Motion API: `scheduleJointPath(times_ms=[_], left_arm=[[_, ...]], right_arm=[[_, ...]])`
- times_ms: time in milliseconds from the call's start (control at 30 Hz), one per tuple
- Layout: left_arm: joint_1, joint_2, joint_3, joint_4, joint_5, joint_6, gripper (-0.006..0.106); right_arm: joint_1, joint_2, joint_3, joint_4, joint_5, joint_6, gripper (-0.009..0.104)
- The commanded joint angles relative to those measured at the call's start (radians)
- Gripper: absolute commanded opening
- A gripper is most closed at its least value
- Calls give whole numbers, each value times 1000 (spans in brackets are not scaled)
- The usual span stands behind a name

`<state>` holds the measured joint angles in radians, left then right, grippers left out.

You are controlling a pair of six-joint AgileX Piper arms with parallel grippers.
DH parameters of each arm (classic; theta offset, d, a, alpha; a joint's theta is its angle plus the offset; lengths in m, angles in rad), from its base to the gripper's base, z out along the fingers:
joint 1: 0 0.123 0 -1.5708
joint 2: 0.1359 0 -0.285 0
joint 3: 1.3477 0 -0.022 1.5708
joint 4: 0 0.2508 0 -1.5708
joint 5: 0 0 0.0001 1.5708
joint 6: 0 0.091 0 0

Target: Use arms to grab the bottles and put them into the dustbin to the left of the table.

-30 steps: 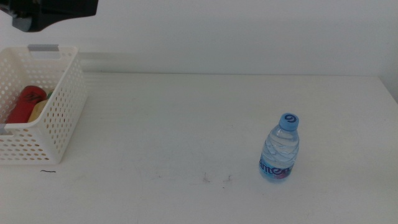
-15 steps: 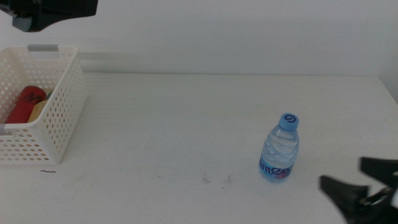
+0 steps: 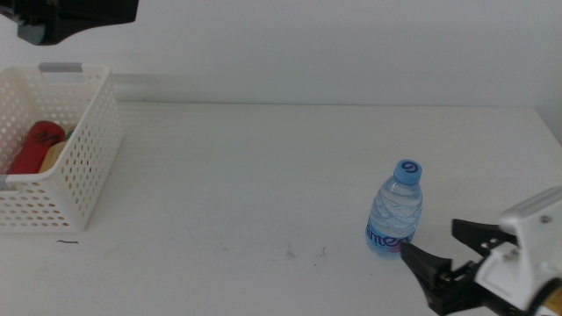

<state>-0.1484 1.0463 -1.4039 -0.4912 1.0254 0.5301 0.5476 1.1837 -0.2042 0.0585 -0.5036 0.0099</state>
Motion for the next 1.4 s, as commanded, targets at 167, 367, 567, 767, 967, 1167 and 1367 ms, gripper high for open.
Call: scheduleJointPath(times_ms=[167, 367, 567, 767, 967, 1167, 1367], left_arm=[[-2, -5, -5, -4, -13, -7, 94], [-2, -5, -5, -4, -13, -7, 94], [-2, -5, -5, -4, -13, -7, 94], [-2, -5, -5, -4, -13, -7, 94], [-2, -5, -5, -4, -13, -7, 94], [-2, -5, -5, -4, -13, -7, 94], [-2, -5, -5, -4, -13, -7, 94]], right_arm=[[2, 328, 0, -4, -358, -74, 81], [2, 565, -36, 56, -583, -100, 81], [2, 692, -148, 59, -595, -96, 81], [2, 720, -217, 112, -590, -96, 73], [2, 701, -271, 79, -584, -119, -1], [1, 678, -608, -12, -140, -123, -2], [1, 849, -980, -107, -21, -97, -2]])
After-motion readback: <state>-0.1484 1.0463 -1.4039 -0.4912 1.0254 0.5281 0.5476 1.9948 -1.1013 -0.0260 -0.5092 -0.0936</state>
